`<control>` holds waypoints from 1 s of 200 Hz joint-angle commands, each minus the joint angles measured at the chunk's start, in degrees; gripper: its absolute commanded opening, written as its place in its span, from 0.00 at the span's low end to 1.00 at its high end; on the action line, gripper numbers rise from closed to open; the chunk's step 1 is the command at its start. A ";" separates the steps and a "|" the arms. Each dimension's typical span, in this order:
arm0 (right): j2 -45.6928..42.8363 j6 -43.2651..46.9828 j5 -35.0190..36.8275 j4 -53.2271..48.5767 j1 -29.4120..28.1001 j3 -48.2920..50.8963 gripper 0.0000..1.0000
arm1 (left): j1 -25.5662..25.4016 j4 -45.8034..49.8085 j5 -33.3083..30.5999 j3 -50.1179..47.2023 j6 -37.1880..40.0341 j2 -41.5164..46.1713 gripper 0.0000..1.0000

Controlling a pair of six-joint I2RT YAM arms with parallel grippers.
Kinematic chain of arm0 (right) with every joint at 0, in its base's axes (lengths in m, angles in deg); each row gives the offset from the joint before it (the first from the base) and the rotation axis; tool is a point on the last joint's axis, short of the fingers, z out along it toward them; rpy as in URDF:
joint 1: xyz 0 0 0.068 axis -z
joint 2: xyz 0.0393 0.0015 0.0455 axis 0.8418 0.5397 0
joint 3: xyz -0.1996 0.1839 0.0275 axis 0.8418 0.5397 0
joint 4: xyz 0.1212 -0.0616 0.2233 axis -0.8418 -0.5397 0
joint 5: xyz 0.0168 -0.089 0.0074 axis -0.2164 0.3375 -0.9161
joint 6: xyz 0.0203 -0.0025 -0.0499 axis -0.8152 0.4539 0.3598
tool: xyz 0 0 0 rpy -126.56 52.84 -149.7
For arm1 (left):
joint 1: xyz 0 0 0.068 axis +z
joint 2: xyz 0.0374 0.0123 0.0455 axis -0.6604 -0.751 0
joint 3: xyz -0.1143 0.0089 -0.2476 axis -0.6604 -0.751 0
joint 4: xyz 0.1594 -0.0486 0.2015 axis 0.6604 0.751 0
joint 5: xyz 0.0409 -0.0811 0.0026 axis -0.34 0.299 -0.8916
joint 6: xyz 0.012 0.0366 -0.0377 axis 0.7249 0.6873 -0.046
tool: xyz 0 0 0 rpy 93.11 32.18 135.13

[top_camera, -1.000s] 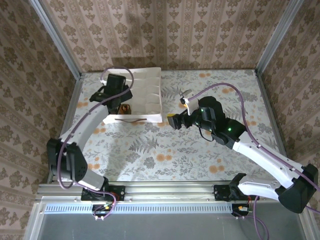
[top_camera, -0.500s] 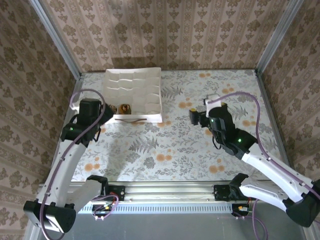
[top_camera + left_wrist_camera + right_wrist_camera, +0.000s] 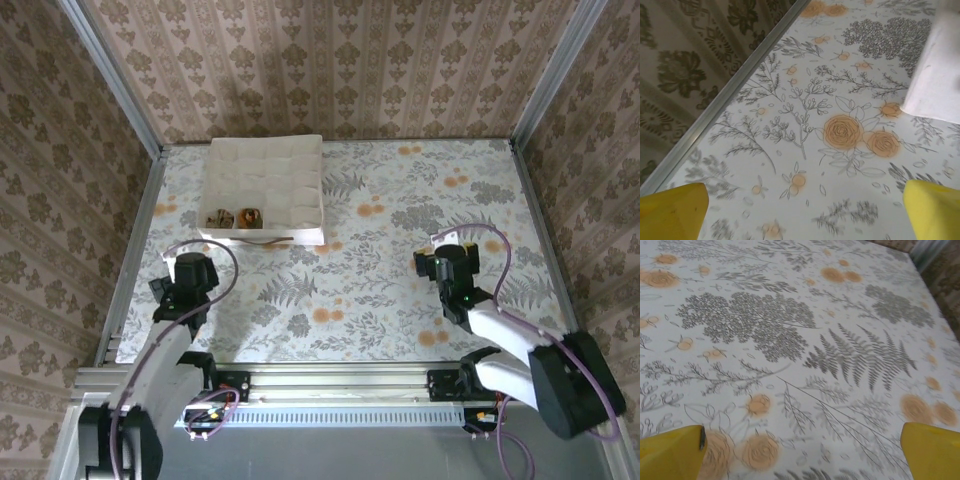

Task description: Roll the socks

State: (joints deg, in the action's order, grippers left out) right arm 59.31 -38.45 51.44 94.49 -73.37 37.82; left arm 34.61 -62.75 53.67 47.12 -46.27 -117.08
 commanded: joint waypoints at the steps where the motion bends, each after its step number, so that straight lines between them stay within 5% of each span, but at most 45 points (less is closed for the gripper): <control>1: 7.38 4.31 -11.53 17.16 2.98 -2.60 1.00 | 4.44 -28.07 7.54 -3.19 5.99 -9.18 1.00; 50: 16.76 -0.81 -22.26 20.85 11.25 -7.03 1.00 | 10.40 -43.98 19.36 3.67 6.75 -28.89 1.00; 89: 23.00 -1.76 -26.05 38.08 13.46 -1.21 1.00 | 12.84 -51.85 23.39 2.44 7.02 -32.80 1.00; 112: 22.55 -3.56 -21.84 29.05 13.53 -5.66 1.00 | 11.99 -63.79 24.53 -3.48 8.56 -33.65 1.00; 133: 22.58 -4.96 -19.77 27.00 14.01 -6.52 1.00 | 9.33 -79.53 26.91 -6.68 12.65 -43.09 1.00; 153: 22.26 -4.96 -19.80 26.70 14.01 -6.53 1.00 | 8.28 -66.11 25.92 -0.78 13.66 -40.82 1.00; 200: 22.31 -4.96 -19.81 26.89 14.09 -6.51 1.00 | 6.29 -61.18 22.08 2.78 15.52 -41.58 1.00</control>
State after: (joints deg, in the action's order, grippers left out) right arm 81.41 -42.53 30.28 121.22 -59.55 32.18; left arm 41.67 -125.65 77.54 48.15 -33.20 -159.20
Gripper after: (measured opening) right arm 0.999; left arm 0.999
